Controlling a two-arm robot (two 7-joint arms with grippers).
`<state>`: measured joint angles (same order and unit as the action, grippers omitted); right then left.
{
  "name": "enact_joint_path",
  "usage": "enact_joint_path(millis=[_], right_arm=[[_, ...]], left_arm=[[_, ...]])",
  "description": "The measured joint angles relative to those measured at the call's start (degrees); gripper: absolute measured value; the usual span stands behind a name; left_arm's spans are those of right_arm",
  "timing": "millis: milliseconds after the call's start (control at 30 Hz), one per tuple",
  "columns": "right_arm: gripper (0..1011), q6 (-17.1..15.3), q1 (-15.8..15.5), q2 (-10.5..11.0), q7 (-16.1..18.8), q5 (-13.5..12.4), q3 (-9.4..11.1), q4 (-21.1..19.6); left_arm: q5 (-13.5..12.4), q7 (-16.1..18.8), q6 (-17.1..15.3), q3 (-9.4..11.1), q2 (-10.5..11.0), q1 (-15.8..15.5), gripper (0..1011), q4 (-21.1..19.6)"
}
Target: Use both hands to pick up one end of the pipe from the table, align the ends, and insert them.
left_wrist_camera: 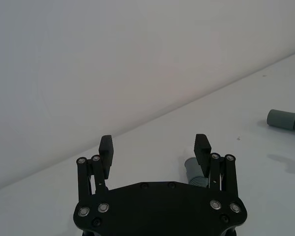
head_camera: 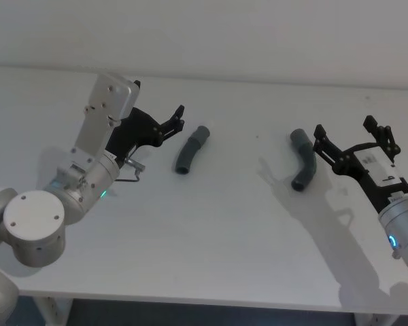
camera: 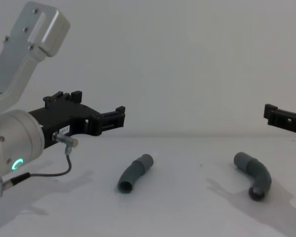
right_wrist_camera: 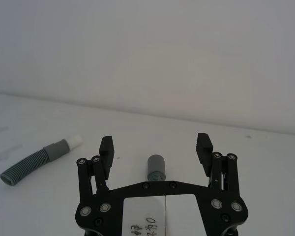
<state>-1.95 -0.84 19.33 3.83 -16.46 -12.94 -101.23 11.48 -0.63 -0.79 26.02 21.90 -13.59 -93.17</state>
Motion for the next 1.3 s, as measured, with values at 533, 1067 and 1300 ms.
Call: enact_joint_path(millis=[533,1067,1300], right_arm=[[1001,0.0,0.0,0.0,0.0,0.0,0.0,0.0],[1001,0.0,0.0,0.0,0.0,0.0,0.0,0.0],[1001,0.0,0.0,0.0,0.0,0.0,0.0,0.0]], left_arm=[[0.0,0.0,0.0,0.0,0.0,0.0,1001,0.0],[0.9,-2.2,-3.3,0.2,0.4,-0.6,1001,-0.7],[2.4,-4.0,-8.0,0.2,0.9,-0.7,1001,-2.2]])
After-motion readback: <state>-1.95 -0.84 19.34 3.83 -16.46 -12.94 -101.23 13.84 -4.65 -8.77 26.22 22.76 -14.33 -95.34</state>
